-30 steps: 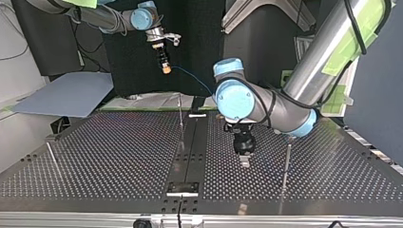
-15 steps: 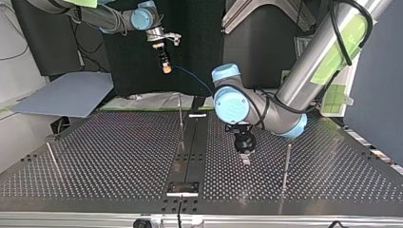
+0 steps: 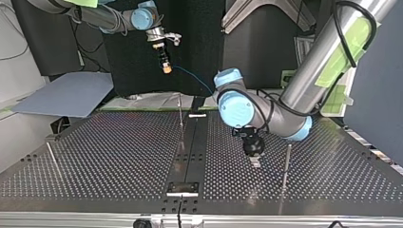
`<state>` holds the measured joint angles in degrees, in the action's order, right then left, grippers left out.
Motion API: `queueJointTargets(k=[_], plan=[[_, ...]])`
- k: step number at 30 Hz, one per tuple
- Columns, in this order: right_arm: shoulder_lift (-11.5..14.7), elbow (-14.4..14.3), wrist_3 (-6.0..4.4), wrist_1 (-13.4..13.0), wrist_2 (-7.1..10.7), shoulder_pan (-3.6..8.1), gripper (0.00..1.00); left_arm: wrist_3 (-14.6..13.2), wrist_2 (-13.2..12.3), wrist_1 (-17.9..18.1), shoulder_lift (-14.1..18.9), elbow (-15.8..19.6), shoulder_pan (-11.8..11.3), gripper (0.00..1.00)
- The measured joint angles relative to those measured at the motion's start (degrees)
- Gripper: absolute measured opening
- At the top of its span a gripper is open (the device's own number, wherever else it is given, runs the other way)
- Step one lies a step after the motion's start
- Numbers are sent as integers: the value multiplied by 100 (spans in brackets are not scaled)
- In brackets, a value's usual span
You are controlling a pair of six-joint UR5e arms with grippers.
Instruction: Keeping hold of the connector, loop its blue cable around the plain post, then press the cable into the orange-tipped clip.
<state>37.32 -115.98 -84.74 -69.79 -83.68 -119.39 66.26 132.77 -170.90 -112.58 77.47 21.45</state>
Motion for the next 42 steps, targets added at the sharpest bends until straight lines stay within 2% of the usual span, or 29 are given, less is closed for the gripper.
queueJointTargets(k=[4, 10, 17, 23, 29, 37, 42], plan=[[0, 0, 0, -4, 0, -1, 0, -29, 9, -21, -58, -39, -19, 100], [-1, 0, 0, 10, 0, -2, 0, -44, 56, -160, -341, -201, -16, 100], [0, 0, 4, 17, 0, -5, 0, -19, 81, -168, -493, -218, -74, 100], [0, 0, 8, 21, 0, -5, 0, -16, 51, -178, -796, -223, -67, 100], [0, 0, 9, 26, 0, -3, 0, 58, -73, -161, -1058, -220, -62, 100], [0, 0, 9, 19, 0, -4, 0, 85, -177, -178, -1091, -217, -50, 100], [0, 0, 12, 18, 0, -5, 0, 89, -362, -157, -1097, -196, -9, 100]])
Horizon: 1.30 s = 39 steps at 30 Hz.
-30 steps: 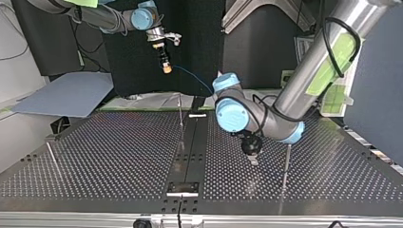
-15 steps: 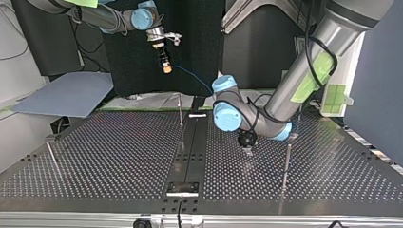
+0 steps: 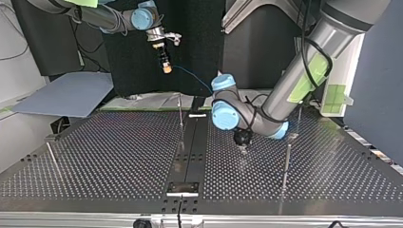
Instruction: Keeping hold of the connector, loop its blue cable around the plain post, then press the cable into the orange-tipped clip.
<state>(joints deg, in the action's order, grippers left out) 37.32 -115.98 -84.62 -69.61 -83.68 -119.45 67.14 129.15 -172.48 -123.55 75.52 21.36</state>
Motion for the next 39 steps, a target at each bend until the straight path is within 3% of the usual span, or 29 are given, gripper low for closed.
queueJointTargets(k=[8, 18, 26, 39], plan=[[0, 0, 1, -8, 0, -1, 0, 3, -65, 0, -32, 92, 57, 100], [-1, 0, 9, 5, -8, 0, 0, -103, 28, 22, -495, 137, 200, 100], [0, 0, 16, 8, -9, -4, 0, -212, 12, 30, -684, 169, 289, 100], [-1, 0, 32, -6, -10, -1, 0, -271, 41, 229, -756, 665, 476, 100]])
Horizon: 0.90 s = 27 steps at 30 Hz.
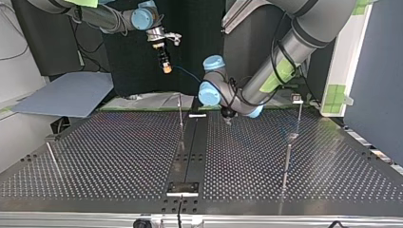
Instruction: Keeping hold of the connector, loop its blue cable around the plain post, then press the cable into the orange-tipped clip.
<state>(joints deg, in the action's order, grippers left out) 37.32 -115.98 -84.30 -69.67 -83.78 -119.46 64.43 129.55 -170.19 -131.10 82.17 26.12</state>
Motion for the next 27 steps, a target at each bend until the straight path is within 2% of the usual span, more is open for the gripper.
queueJointTargets(k=[8, 15, 23, 27], plan=[[0, 0, 0, -17, 8, -1, 0, -21, -21, 10, -306, 58, 59, 100], [0, 1, 0, -25, 9, 2, 0, 191, -125, 156, -692, 69, 127, 100], [1, 1, 0, -40, 12, 1, 0, 297, -305, 287, -782, 132, 219, 100], [1, 0, 0, -46, 17, 0, 0, 338, -495, 310, -782, 203, 267, 100]])
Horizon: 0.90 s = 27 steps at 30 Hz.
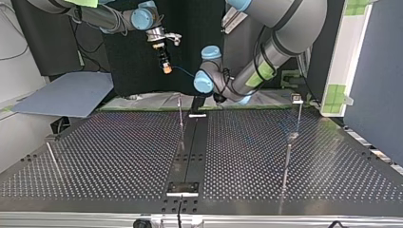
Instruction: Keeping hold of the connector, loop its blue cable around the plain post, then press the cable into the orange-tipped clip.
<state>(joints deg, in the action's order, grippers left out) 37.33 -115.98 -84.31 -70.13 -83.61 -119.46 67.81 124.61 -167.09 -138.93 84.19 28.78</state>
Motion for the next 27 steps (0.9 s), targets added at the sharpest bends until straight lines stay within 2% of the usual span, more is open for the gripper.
queueJointTargets(k=[3, 11, 17, 21, 27], plan=[[0, 0, 0, -2, 1, 0, 0, 42, -133, 12, -4, 62, 27, 100], [-1, 0, 0, -4, 2, 4, 0, 96, -297, 16, -6, 143, 86, 100], [-1, 0, 0, -2, 2, 5, 0, 156, -444, 7, -180, 135, 141, 100], [-1, 0, 0, 1, 2, 3, 0, 316, -647, 108, -392, 132, 174, 100], [0, 5, 0, 7, 1, 0, 0, 638, -980, 247, -497, 130, 197, 100]])
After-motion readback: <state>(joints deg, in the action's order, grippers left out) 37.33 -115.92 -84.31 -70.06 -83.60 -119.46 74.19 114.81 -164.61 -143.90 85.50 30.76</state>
